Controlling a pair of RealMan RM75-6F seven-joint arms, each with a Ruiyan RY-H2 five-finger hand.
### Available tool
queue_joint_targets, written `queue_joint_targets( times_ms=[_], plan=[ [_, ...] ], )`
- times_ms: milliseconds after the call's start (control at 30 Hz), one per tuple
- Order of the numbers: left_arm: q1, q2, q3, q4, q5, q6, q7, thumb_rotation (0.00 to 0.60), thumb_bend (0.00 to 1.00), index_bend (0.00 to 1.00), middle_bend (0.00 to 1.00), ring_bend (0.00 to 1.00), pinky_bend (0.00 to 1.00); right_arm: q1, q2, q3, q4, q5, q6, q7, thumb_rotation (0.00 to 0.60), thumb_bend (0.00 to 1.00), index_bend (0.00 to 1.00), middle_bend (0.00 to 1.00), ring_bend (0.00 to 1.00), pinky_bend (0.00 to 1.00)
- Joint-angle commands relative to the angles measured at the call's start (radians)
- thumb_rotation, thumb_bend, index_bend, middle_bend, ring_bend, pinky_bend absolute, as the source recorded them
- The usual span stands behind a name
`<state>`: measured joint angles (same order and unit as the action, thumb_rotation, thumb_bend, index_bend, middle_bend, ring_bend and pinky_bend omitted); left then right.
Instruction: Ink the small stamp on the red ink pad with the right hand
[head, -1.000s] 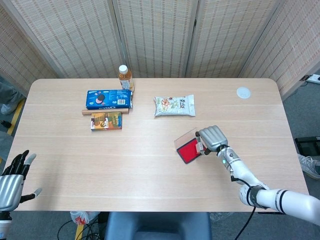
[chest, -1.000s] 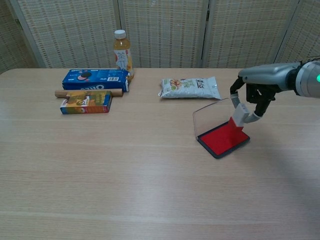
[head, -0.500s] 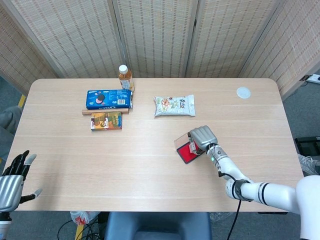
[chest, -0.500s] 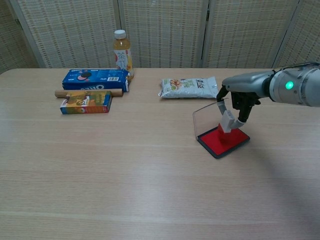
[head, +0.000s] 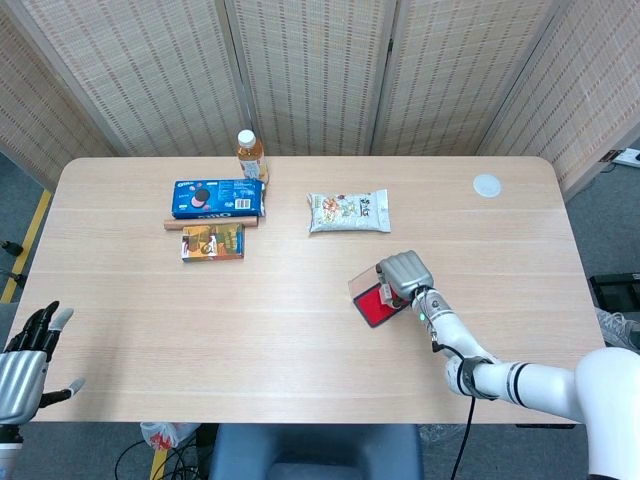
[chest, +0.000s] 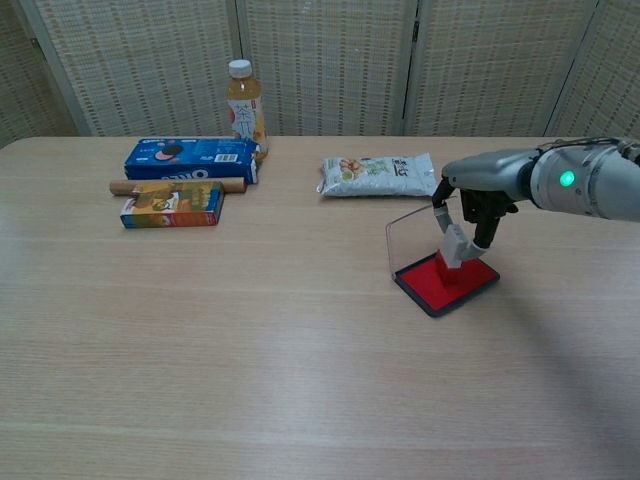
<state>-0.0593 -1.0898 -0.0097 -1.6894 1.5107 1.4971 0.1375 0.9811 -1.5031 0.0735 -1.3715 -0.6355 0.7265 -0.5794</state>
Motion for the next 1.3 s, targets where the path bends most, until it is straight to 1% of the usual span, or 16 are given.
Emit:
queue_joint_targets(
  times_ms=[33, 400, 900, 1067, 1300],
  plan=[
    [0.005, 0.006, 0.002, -0.006, 0.001, 0.006, -0.004, 0.6, 0.1, 0.05, 0.0, 0.0, 0.27, 0.007, -0.013, -0.006, 0.018, 0.007, -0.005, 0.001, 0.6, 0.3, 0.9, 1.0, 0.83, 0.77],
    [0.021, 0.009, 0.01, -0.018, 0.034, 0.041, 0.003, 0.6, 0.1, 0.07, 0.0, 0.0, 0.27, 0.021, -0.052, -0.028, 0.076, 0.022, -0.013, -0.006, 0.6, 0.3, 0.9, 1.0, 0.83, 0.77],
    [0.028, 0.009, 0.011, -0.02, 0.049, 0.054, 0.0, 0.6, 0.1, 0.07, 0.0, 0.0, 0.27, 0.024, -0.067, -0.039, 0.103, 0.021, -0.023, 0.007, 0.6, 0.3, 0.9, 1.0, 0.83, 0.77],
    [0.035, 0.012, 0.008, -0.019, 0.053, 0.068, -0.007, 0.6, 0.1, 0.07, 0.0, 0.0, 0.27, 0.017, -0.041, -0.035, 0.065, 0.007, 0.001, 0.014, 0.6, 0.3, 0.9, 1.0, 0.83, 0.77],
    [0.038, 0.015, 0.007, -0.021, 0.052, 0.071, -0.012, 0.6, 0.1, 0.07, 0.0, 0.0, 0.27, -0.001, 0.03, -0.036, -0.043, -0.016, 0.056, 0.013, 0.6, 0.3, 0.9, 1.0, 0.83, 0.77]
  ],
)
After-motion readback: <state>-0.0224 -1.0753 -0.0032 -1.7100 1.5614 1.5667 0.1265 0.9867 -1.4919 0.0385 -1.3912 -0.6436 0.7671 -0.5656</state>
